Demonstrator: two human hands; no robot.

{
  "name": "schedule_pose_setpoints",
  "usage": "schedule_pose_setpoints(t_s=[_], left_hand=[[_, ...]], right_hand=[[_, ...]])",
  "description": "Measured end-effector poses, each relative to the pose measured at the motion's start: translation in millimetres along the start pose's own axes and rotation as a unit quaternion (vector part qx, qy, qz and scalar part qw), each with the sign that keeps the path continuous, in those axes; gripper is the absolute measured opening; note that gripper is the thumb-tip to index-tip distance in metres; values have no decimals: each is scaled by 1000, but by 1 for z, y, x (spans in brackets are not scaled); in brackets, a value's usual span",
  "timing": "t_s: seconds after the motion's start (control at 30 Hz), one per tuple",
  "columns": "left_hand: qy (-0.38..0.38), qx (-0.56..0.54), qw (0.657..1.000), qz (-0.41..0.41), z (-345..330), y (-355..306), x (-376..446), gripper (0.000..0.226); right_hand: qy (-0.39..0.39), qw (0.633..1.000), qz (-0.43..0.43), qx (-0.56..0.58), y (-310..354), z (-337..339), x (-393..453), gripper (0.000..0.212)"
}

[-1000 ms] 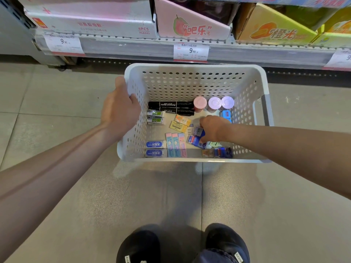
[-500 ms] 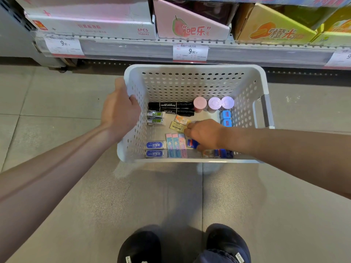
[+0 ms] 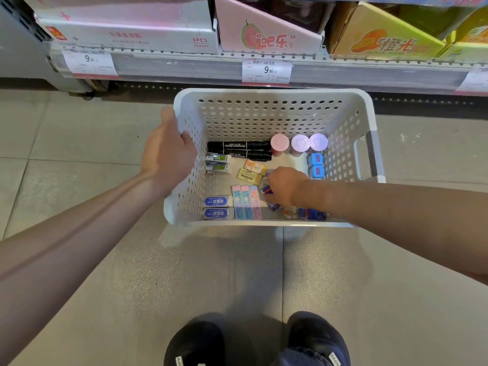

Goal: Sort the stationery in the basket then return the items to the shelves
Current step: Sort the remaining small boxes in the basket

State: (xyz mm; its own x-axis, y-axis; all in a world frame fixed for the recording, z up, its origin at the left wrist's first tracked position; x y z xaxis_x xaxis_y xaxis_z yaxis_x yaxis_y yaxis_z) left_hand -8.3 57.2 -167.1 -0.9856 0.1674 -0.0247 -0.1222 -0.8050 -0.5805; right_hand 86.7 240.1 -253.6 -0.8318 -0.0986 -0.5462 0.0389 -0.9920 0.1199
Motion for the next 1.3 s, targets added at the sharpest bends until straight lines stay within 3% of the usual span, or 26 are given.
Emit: schedule_pose_setpoints(t_s=[0.33, 0.47, 0.57, 0.63, 0.73, 0.8, 0.87, 0.93, 1.03, 1.3], left_hand=[[-4, -2, 1000, -2, -1, 2, 1, 21], [-2, -1, 1000, -4, -2, 3, 1, 20], [0, -2, 1000, -2, -1, 1, 1, 20], [0, -2, 1000, -1, -1, 1, 1, 21], [1, 1, 1000, -1, -1, 1, 1, 22], [0, -1, 1000, -1, -2, 1, 1, 23], [2, -4, 1000, 0, -2, 2, 1, 22], [2, -5, 1000, 1, -2, 2, 1, 23], [3, -6, 1000, -2, -2, 2, 1, 23], [0, -5, 1000, -9, -1, 2, 1, 19]], right_hand=[[103, 992, -49, 45, 1, -7, 7, 30], [121, 988, -53, 75, -1, -8, 5, 12], [157, 983, -37, 88, -6, -1, 3, 20], [137, 988, -33, 61, -13, 11, 4, 19], [21, 998, -62, 16, -30, 32, 4, 29], [-12, 997, -71, 21, -36, 37, 1, 29], [-2, 999, -43, 34, -32, 33, -2, 7], [44, 995, -5, 84, -22, 24, -5, 35], [70, 993, 48, 80, -3, 13, -7, 53], [13, 999, 38, 36, 9, -5, -2, 46]])
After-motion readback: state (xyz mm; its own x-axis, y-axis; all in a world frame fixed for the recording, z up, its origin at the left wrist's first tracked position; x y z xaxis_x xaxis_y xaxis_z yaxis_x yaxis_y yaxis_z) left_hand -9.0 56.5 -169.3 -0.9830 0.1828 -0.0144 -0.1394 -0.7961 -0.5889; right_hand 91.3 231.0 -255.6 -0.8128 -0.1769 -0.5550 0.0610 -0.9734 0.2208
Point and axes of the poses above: each hand's wrist, its own x-axis towards the middle knuckle, its own z-axis out of the back of the hand, y = z × x, the point moved 4 cm from there along x, towards the middle knuckle, and after that the axes turned 6 degrees about -y, right-handed, at the moved point
